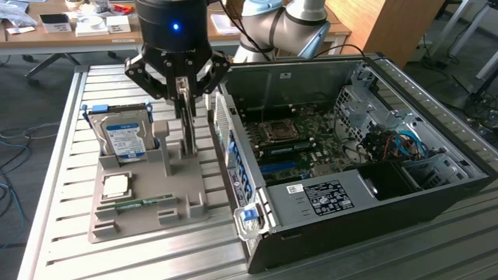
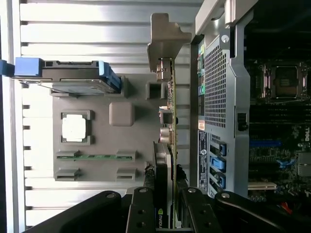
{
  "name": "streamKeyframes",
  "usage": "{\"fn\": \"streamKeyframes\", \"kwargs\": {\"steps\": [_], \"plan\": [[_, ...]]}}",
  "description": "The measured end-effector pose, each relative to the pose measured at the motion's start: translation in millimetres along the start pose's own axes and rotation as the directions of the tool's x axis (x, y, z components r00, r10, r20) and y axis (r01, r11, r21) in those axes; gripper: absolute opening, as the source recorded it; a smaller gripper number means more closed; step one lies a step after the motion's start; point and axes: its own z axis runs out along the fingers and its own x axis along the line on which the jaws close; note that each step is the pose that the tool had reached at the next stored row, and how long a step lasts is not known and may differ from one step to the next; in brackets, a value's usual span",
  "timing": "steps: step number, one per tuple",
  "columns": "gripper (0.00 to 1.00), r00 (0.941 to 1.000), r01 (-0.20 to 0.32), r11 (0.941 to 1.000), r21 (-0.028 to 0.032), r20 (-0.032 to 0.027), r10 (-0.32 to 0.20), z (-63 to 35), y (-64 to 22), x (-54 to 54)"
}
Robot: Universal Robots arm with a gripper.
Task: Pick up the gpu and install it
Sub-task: 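Pick up the gpu and move the gpu toward the slot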
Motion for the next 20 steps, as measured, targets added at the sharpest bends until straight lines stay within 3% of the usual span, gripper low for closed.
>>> {"fn": "streamKeyframes", "kwargs": {"steps": [10,20], "plan": [[0.27,1.0000,0.000,1.0000,0.0000,0.0000,0.000,-15.5,0.7,-0.4],[0.27,1.0000,0.000,1.0000,0.0001,-0.0001,0.000,-18.6,0.8,-0.5]]}}
